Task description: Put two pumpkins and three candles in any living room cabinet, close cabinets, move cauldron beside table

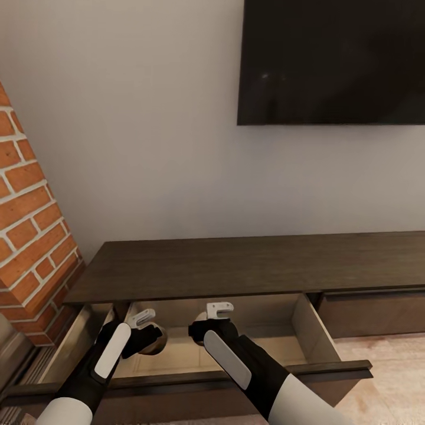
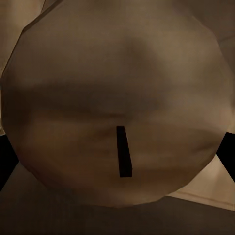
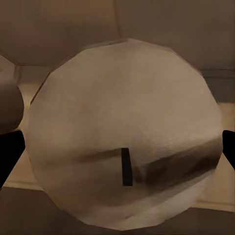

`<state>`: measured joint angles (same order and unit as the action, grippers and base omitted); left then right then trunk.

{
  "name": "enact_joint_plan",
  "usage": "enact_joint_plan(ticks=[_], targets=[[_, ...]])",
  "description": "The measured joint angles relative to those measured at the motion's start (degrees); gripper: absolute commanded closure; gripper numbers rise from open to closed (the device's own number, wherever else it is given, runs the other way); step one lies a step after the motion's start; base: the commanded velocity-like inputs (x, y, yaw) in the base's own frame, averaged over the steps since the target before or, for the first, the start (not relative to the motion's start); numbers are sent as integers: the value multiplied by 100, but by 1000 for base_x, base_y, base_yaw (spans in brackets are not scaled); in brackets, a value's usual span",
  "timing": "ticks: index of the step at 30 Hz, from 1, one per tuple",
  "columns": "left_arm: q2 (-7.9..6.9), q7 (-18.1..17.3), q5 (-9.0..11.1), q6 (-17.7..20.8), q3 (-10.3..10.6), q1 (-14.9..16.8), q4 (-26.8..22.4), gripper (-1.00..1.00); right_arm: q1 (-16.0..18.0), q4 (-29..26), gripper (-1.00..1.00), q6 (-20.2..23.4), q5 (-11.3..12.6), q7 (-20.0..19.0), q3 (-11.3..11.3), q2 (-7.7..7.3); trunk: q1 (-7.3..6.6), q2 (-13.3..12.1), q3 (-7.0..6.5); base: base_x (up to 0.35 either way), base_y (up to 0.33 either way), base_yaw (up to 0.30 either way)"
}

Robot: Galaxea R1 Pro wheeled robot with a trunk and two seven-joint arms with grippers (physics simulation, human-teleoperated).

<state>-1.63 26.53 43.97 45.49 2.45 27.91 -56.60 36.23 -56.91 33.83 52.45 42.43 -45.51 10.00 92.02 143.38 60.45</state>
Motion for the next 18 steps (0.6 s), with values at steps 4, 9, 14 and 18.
enact_joint_plan(ticks=[4,9,14,18], targets=[[-16,2,6,0,-15,-3,-9,100,0,2,100,26,2,3,0,0,10,5,89,0,0,0],[-19,3,11,1,-23,-4,-11,100,0,2,100,38,3,4,0,0,23,12,200,0,0,0],[-16,2,17,-1,-26,-4,-10,100,1,1,100,35,3,-11,-1,0,33,18,289,0,0,0],[-15,2,18,-1,-29,-5,-10,100,1,1,100,37,2,-11,-1,0,33,18,289,0,0,0]])
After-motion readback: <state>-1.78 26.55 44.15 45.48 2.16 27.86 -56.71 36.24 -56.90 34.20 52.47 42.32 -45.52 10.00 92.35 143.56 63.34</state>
